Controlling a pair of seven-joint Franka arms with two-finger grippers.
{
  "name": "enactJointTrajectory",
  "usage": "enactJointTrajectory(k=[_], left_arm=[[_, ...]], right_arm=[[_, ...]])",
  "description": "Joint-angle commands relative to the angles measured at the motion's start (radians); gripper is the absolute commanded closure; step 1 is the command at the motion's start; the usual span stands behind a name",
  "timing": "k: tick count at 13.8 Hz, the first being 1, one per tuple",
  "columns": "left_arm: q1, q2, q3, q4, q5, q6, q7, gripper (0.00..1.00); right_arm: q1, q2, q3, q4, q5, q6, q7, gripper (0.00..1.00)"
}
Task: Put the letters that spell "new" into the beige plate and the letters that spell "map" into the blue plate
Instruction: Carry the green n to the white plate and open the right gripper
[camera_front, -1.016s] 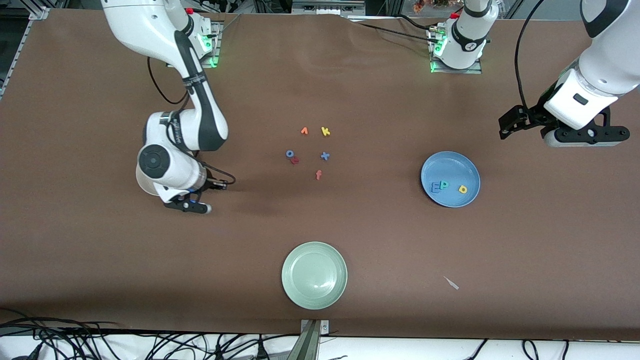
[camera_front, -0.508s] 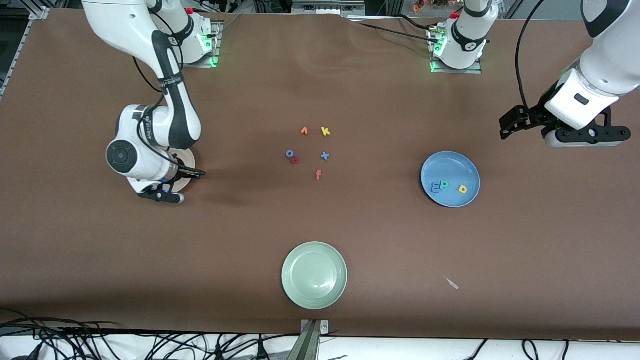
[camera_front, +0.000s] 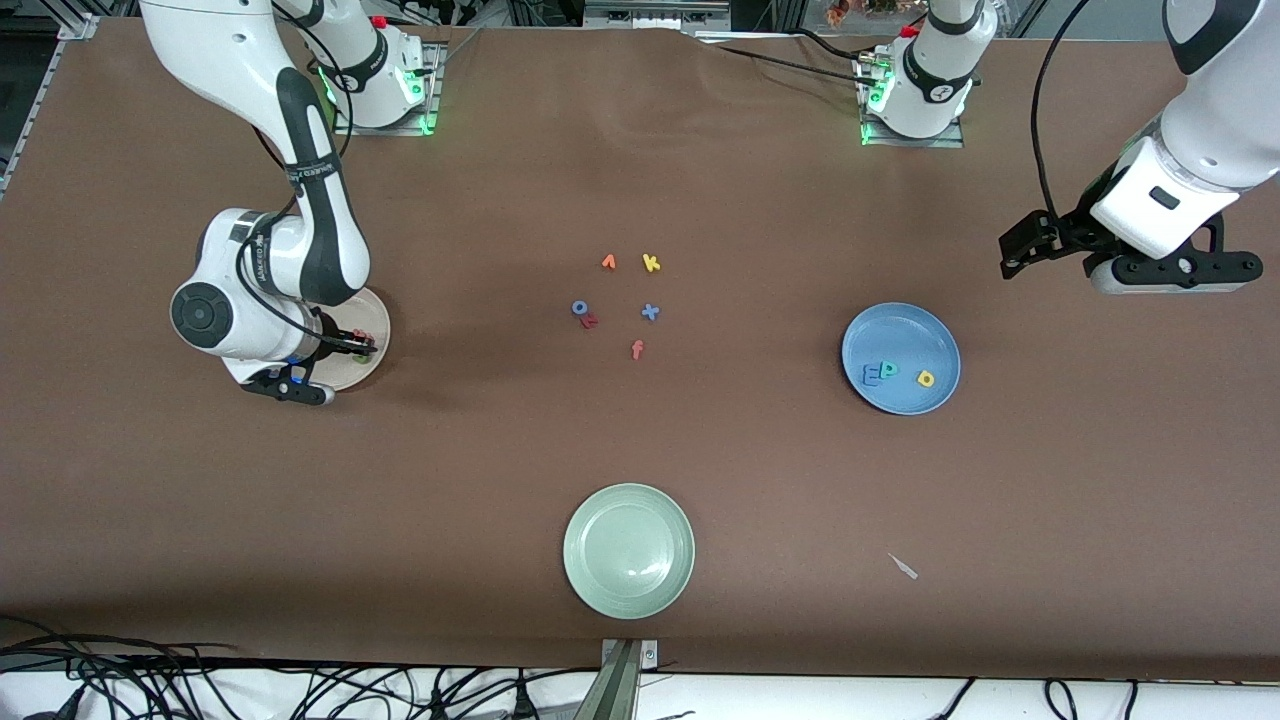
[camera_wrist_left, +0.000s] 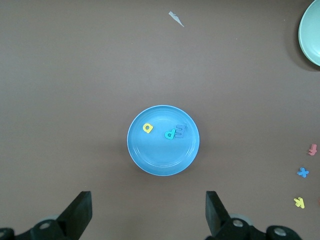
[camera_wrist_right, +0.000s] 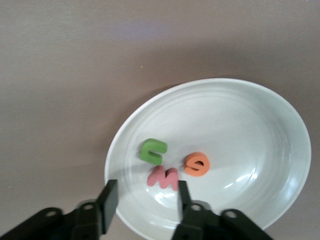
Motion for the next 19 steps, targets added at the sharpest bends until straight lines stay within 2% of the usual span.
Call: enactJointTrajectory(k=[1,4,11,12,15,16,19], left_arm=[[-0.007,0.003,0.006,0.018,0.02,-0.012,0.009,0.0],[-0.007,0.003,0.006,0.018,0.02,-0.013,0.007,0.0],[-0.007,0.003,0.006,0.018,0.02,-0.015,0.009,0.0],[-0.007,0.003,0.006,0.018,0.02,-0.015,0.009,0.0],[-0.006,0.003,0.007,0.018,0.02,-0.015,0.009,0.0],[-0.006,0.003,0.007,0.018,0.02,-0.015,0.009,0.0],[-0.006,0.003,0.007,0.018,0.02,-0.018,0.01,0.0]], right_arm=[[0.003,-0.027,0.003,0.11,0.017,-0.158,-0.01,0.0],[0.004,-0.024,0.004,0.235,0.015,-0.3,0.03,0.0],[-0.012,-0.023,0.015,0.401,-0.003,-0.454,-0.001,0.0],[-0.063,-0.046,0.061,0.402,-0.021,-0.459,-0.004,0.0],[-0.317,-0.129,0.355,0.399,-0.156,-0.457,-0.015,0.0],[-0.369,-0.151,0.403,0.398,-0.169,-0.462,-0.016,0.0],[-0.42,-0.226,0.434,0.387,-0.175,-0.491,-0.018,0.0]])
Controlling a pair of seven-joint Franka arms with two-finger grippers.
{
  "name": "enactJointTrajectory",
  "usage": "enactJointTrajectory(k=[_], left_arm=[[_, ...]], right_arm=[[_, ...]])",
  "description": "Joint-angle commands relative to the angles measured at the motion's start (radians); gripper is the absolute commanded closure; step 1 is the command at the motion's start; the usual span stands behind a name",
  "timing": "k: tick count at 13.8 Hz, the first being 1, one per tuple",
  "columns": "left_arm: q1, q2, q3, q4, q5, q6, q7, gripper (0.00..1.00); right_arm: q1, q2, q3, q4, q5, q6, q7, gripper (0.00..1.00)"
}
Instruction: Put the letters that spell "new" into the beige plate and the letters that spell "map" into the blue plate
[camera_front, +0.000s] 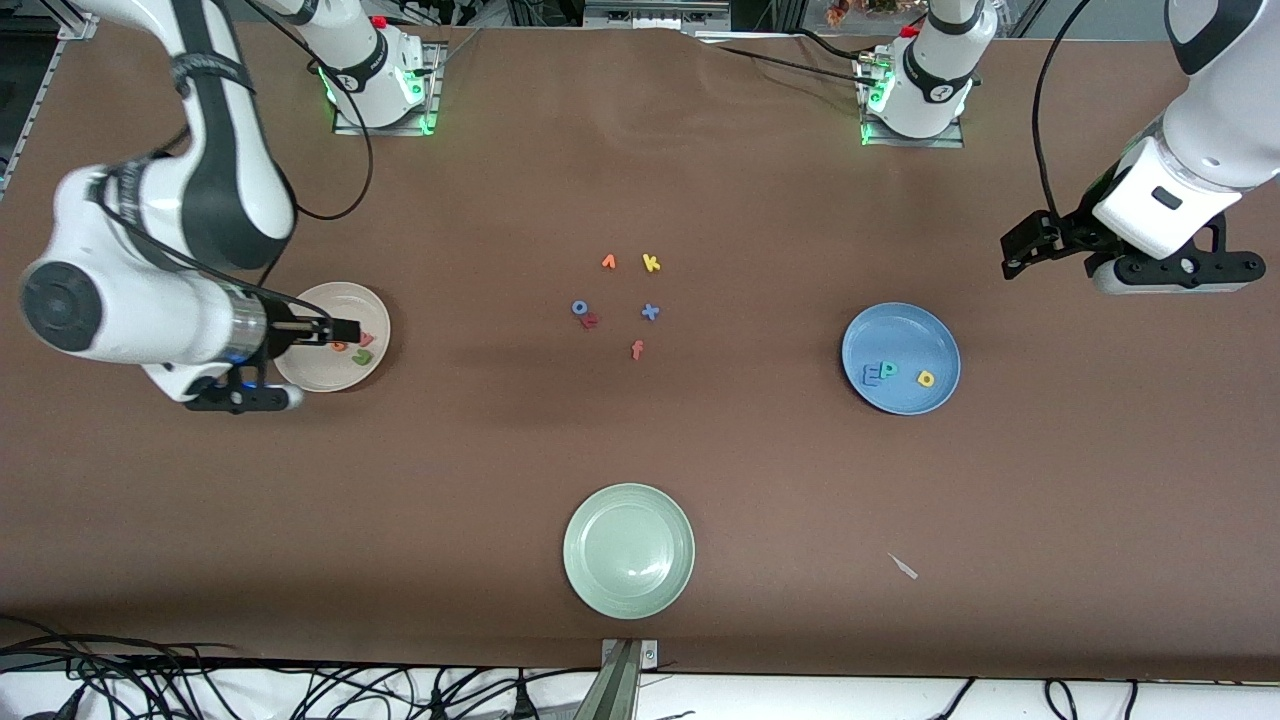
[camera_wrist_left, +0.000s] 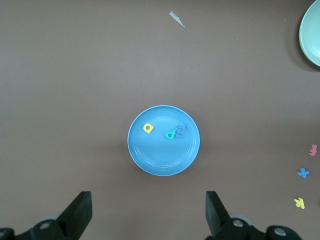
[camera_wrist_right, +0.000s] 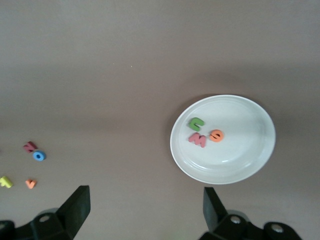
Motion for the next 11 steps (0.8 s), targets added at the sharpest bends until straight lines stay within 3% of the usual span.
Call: enactJointTrajectory(k=[1,5,11], left_arm=[[-0.006,0.003,0.005,0.018,0.02,-0.02,0.009,0.0],[-0.006,0.003,0.005,0.018,0.02,-0.02,0.009,0.0],[-0.006,0.003,0.007,0.018,0.019,-0.022,0.011,0.0]], right_arm=[[-0.043,-0.097,0.044,-0.025,-0.028,-0.049,-0.015,0.0],[-0.045,-0.168,0.048,-0.022,-0.123,-0.118,-0.023,0.0],[-0.06,-0.24,0.047,-0.015,-0.136,-0.206,-0.047,0.0]])
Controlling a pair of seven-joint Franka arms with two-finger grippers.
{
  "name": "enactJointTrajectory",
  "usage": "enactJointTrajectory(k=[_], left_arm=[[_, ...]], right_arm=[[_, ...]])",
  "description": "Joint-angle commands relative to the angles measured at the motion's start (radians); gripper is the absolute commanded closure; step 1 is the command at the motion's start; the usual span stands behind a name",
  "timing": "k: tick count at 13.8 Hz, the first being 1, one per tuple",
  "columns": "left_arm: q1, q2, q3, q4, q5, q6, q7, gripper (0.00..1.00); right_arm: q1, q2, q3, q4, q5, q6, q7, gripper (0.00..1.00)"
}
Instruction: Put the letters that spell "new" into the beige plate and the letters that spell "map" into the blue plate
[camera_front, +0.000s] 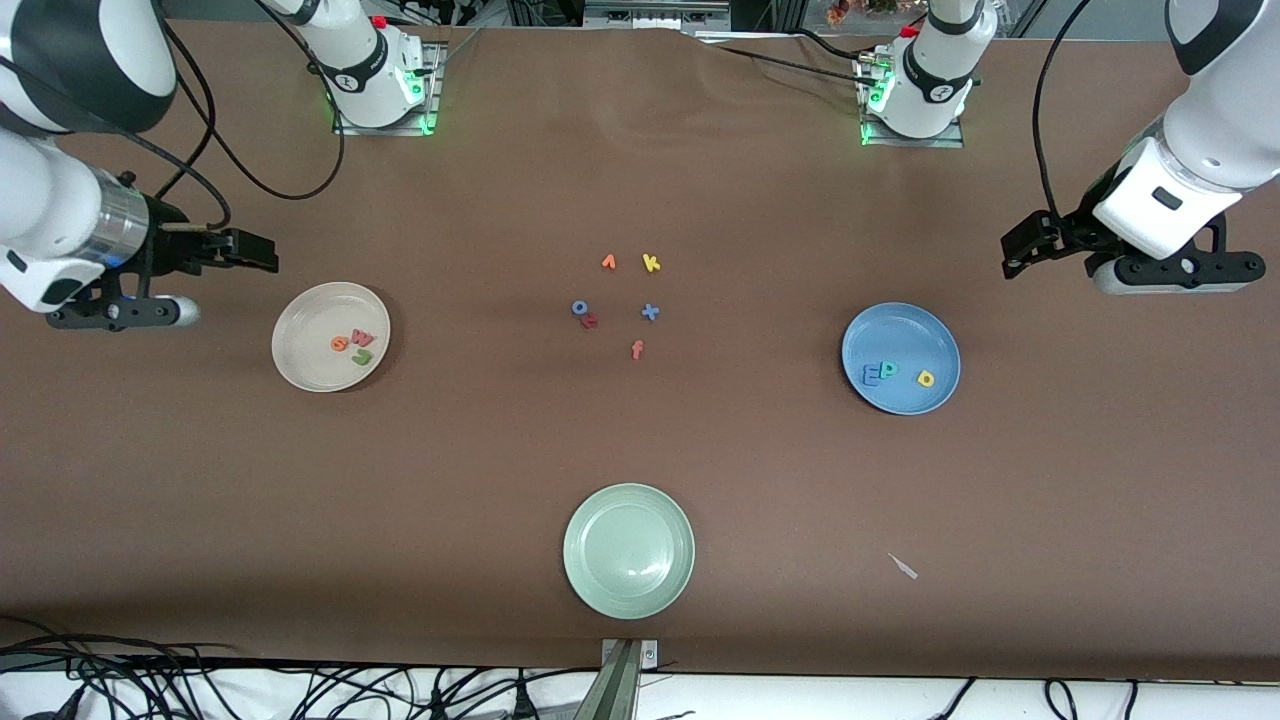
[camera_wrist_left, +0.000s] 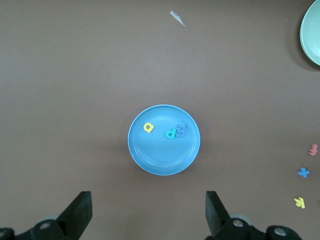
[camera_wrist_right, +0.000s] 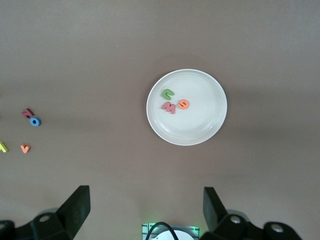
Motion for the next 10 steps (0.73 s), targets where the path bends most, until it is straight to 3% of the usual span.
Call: enactJointTrajectory(k=[1,5,10], left_arm=[[-0.006,0.003,0.006,0.018,0.019,-0.019,0.011,0.0],[-0.006,0.003,0.006,0.018,0.019,-0.019,0.011,0.0],[-0.006,0.003,0.006,0.018,0.019,-0.019,0.011,0.0]], right_arm=[[-0.023,-0.037,0.017,-0.011,-0.027,-0.059,-0.02,0.0],[-0.047,-0.043,0.014,0.014,-0.027,-0.131,-0.047,0.0],[-0.052,-0.043,0.005,0.02,-0.028,-0.127,-0.049,0.0]])
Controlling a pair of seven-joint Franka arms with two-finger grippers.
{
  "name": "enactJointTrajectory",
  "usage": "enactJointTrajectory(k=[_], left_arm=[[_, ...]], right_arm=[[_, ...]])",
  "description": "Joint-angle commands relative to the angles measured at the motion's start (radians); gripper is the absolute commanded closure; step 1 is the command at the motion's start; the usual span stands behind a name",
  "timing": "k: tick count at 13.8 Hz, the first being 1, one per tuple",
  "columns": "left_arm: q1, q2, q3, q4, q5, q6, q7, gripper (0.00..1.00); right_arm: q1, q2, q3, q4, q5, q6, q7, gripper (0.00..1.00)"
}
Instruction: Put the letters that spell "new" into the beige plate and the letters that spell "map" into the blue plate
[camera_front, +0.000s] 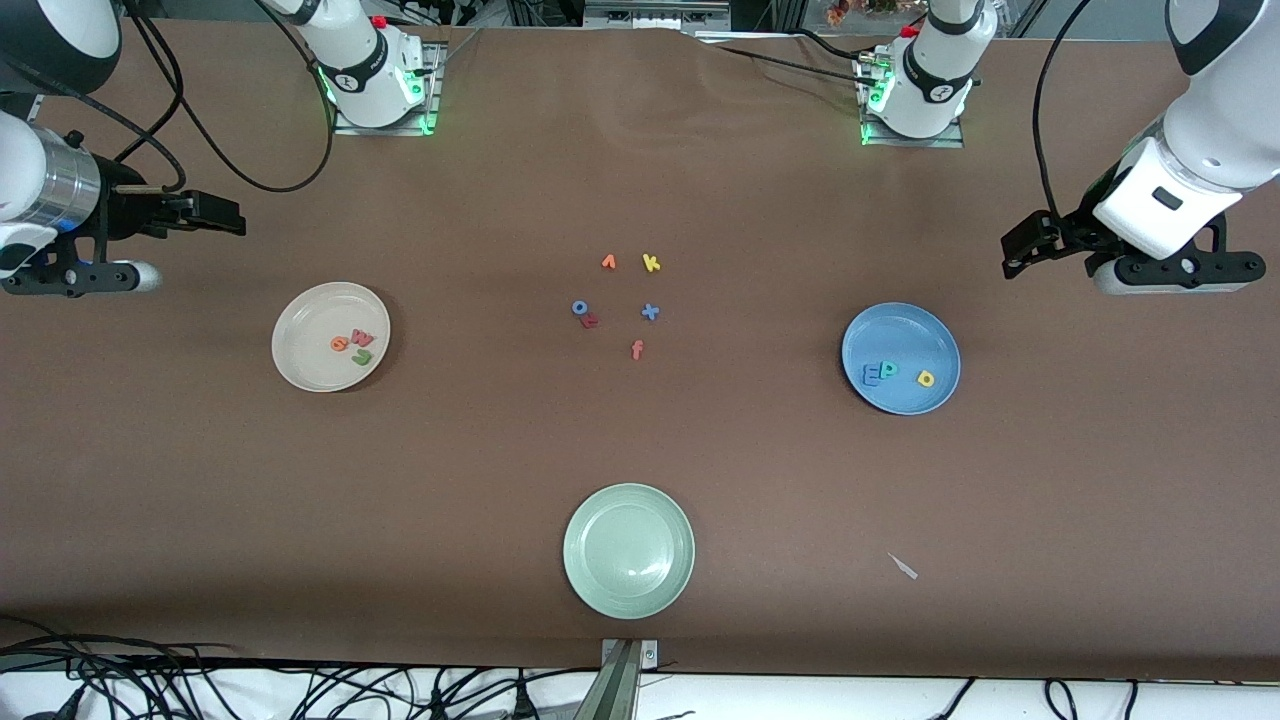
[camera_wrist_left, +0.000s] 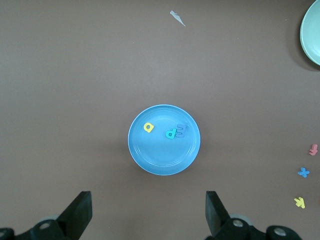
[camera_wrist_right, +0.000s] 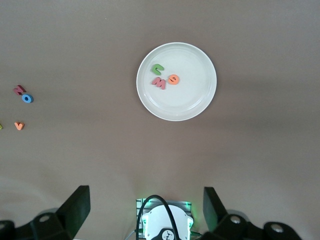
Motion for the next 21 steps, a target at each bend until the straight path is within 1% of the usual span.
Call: enactJointTrajectory(k=[1,6,8,12,17,21], left_arm=[[-0.004,0.003,0.005,0.018,0.019,-0.021,0.011,0.0],[-0.004,0.003,0.005,0.018,0.019,-0.025,0.011,0.0],[-0.004,0.003,0.005,0.018,0.019,-0.025,0.011,0.0],[-0.003,0.003,0.005,0.018,0.019,-0.025,0.011,0.0],[-0.003,0.003,0.005,0.018,0.019,-0.025,0.011,0.0],[-0.003,0.003,0.005,0.018,0.019,-0.025,0.011,0.0]], right_arm=[[-0.011,-0.011,-0.007,0.013,-0.013,-0.017,-0.016,0.0],[-0.01,-0.007,-0.017,0.013,-0.013,-0.017,-0.035,0.0],[-0.007,-0.004,-0.035,0.013,-0.013,-0.014,-0.033,0.0],[-0.004,-0.001,-0.034,0.021,-0.016,0.001,-0.013,0.0],[0.006,-0.001,-0.032,0.021,-0.025,0.082,-0.007,0.0],[0.007,-0.001,-0.029,0.021,-0.023,0.085,0.002,0.0]])
